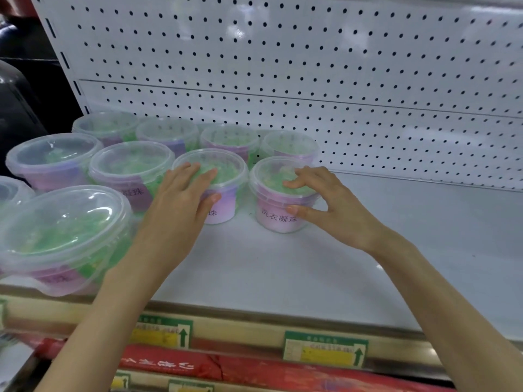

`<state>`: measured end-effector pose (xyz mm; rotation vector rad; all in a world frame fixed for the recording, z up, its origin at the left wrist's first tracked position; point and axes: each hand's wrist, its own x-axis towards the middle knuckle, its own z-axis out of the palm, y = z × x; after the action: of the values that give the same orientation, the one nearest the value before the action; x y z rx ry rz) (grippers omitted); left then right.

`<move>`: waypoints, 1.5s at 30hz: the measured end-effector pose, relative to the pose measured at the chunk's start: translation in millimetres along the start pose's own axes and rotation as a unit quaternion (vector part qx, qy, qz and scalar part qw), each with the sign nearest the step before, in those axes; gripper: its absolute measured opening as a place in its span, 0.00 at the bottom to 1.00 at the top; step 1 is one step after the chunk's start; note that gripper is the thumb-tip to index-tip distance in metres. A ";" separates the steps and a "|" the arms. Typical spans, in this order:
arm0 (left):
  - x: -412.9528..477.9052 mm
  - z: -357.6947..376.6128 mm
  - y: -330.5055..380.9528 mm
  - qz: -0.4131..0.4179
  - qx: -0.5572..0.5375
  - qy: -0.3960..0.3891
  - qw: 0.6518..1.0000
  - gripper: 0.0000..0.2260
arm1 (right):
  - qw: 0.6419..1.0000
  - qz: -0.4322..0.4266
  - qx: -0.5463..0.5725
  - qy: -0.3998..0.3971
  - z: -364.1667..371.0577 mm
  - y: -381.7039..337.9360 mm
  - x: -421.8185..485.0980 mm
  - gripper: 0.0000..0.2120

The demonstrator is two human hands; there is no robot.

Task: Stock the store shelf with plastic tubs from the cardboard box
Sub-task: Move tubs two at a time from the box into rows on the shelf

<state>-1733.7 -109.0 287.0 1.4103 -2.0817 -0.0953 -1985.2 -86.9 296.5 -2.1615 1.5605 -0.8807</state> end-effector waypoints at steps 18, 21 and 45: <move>-115.0 22.2 187.1 0.155 -0.056 0.030 0.986 0.22 | 0.928 0.121 -0.284 0.206 -43.5 7.3 -227.6 0.29; -153.5 57.6 251.9 0.230 -0.094 -0.007 0.969 0.21 | 0.906 0.181 -0.305 0.232 -62.4 21.5 -307.7 0.27; -449.5 344.2 511.1 0.279 -0.107 -0.457 0.838 0.23 | 0.712 0.665 -0.155 0.165 -40.5 156.2 -778.4 0.28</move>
<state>-2222.6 404.0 5.1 0.5712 -3.0363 -0.8771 -2287.3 590.6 10.8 -0.4428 2.8417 -0.4395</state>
